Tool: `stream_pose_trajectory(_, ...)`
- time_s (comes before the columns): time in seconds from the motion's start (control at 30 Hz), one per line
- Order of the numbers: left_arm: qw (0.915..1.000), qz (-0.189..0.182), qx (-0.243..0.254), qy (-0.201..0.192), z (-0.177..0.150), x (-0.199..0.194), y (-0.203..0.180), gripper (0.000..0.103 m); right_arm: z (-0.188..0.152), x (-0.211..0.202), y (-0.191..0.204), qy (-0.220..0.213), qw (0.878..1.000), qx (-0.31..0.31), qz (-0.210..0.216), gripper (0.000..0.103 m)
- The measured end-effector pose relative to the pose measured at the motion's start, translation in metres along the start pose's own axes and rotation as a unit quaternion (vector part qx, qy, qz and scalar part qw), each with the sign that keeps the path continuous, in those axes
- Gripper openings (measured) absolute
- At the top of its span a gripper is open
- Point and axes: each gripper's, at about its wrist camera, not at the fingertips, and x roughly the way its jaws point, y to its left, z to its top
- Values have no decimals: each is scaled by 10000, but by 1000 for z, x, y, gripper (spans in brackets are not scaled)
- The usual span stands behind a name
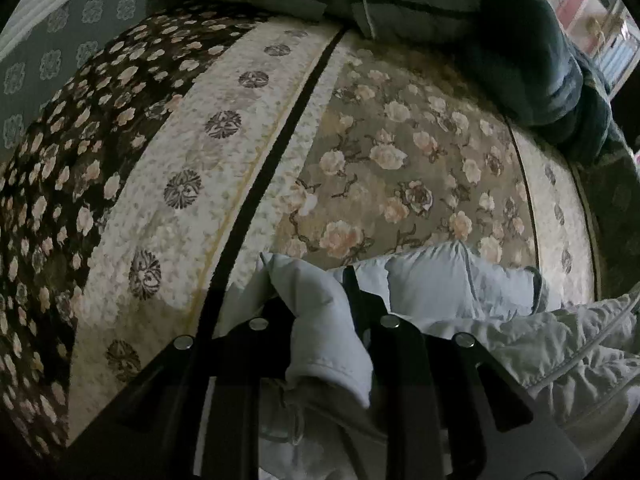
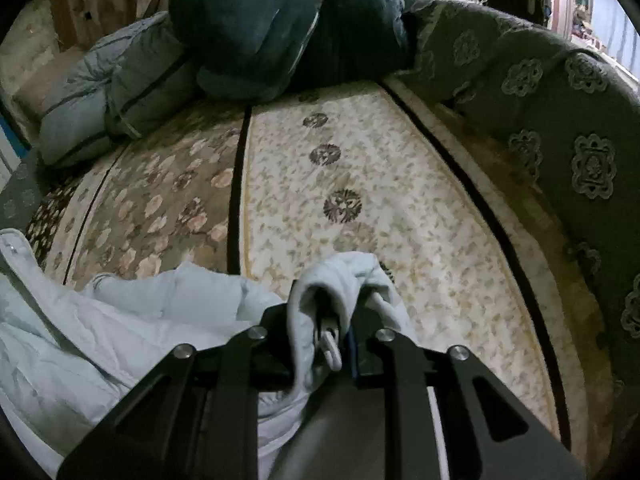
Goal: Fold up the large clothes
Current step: 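Fold the held hem over the jacket and open both tools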
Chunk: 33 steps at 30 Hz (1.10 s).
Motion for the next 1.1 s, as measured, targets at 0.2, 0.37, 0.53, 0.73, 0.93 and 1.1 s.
stream_pose_trajectory(0.2, 9991, 13, 420, -78, -5, -38, -7, 28, 4, -28, -9, 41, 9996, 3, 297, 47)
stream_pose_trajectory(0.37, 9981, -457, 318, -256, -1, -85, -3, 66, -1, -69, -32, -85, 9954, 364, 879, 73)
stream_pose_trajectory(0.53, 9964, -591, 304, -534, 11, -131, -5, 93, 5, -111, -47, -486, 9933, 487, 925, 89)
stream_pose_trajectory(0.73, 9898, -294, 936, -1029, -15, -167, 4, 100, -5, -149, -55, -1077, 9920, 9, 655, 101)
stream_pose_trajectory(0.93, 9906, -179, 1175, -678, -62, -113, 48, 100, -45, -93, -69, -377, 9977, -421, 369, 101)
stream_pose_trajectory(1.1, 9909, -499, 1151, -482, -74, -69, 55, 100, -65, -53, -68, -54, 9974, -519, 498, 101)
